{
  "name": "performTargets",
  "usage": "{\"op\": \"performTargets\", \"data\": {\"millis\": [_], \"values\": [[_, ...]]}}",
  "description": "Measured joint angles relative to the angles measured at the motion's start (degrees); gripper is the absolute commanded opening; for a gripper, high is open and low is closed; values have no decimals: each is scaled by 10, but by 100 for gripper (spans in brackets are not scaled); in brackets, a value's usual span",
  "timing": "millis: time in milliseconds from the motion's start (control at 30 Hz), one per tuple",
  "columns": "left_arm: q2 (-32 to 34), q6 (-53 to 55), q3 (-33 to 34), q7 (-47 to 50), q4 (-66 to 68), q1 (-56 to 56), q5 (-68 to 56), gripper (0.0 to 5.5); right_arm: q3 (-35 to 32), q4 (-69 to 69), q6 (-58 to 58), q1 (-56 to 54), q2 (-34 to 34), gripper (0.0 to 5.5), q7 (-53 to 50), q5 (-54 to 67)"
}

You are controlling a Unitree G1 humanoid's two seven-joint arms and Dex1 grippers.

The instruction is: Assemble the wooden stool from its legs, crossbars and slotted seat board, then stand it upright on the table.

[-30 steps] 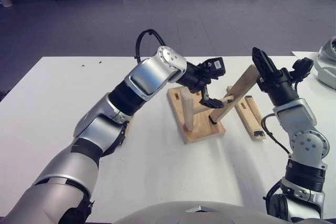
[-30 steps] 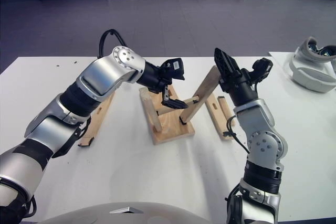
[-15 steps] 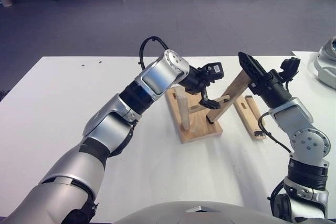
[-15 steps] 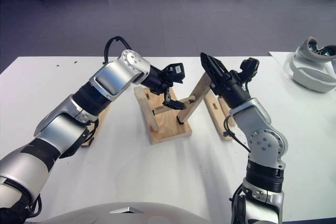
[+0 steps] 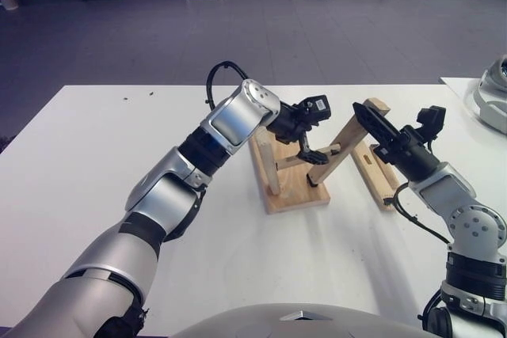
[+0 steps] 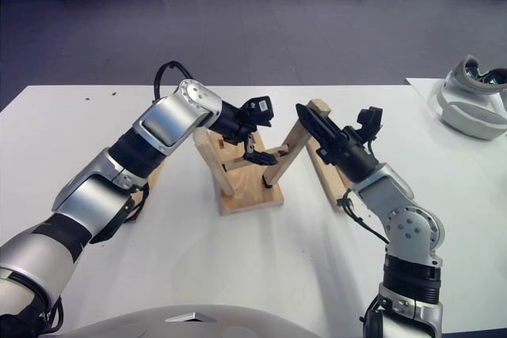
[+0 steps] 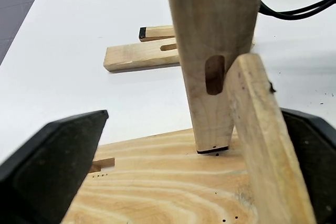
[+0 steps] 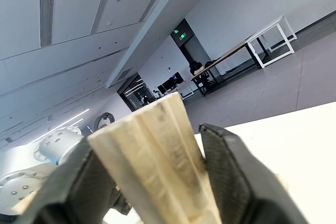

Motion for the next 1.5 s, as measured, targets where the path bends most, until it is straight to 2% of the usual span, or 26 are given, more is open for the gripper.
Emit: {"op": "performTargets", "data": {"millis": [267,900,1100,1300,1433,1500], "values": [[0,-2,13,0,19,7,3,540,6,-17,-18,13,3,177,8,-19],[15,31,32,3,-79,24,3,540,76,-19,-6,-30,-2,175,-52,-128],[80,75,119,-2,-192,12,-36,540,54,-33,-5,-32,0,175,-53,-109],[134,82,192,39,-200,45,-46,540,49,-47,-6,-32,-7,175,-51,-108],[150,84,294,108,-236,60,-62,540,42,-70,-4,-22,-5,175,-76,-102],[173,82,342,140,-267,113,-63,540,31,-102,-5,6,-2,175,-77,-84]]}}
